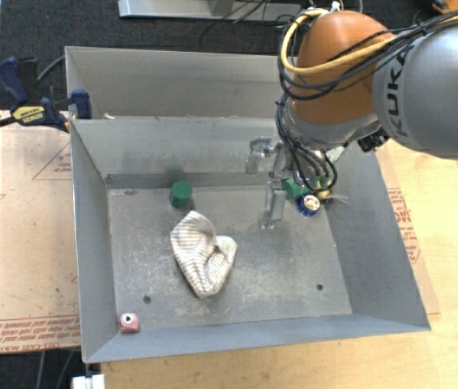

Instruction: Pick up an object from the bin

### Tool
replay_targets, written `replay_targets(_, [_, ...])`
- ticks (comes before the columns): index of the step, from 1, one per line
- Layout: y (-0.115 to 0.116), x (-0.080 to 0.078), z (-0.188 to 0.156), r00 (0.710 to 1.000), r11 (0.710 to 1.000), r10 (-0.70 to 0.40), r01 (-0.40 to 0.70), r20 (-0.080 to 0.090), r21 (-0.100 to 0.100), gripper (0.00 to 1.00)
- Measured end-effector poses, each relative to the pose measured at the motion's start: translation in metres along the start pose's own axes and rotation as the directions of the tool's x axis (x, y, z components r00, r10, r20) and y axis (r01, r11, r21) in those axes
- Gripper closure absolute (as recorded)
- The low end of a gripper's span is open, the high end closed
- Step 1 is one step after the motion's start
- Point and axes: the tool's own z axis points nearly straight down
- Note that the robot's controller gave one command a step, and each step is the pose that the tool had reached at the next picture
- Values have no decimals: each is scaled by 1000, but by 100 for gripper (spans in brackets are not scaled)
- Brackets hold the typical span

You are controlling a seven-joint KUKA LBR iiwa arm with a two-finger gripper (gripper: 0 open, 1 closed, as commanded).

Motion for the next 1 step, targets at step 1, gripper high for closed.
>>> replay_targets(1, [0, -1, -5, 1000, 1000, 2, -2, 8, 0, 0])
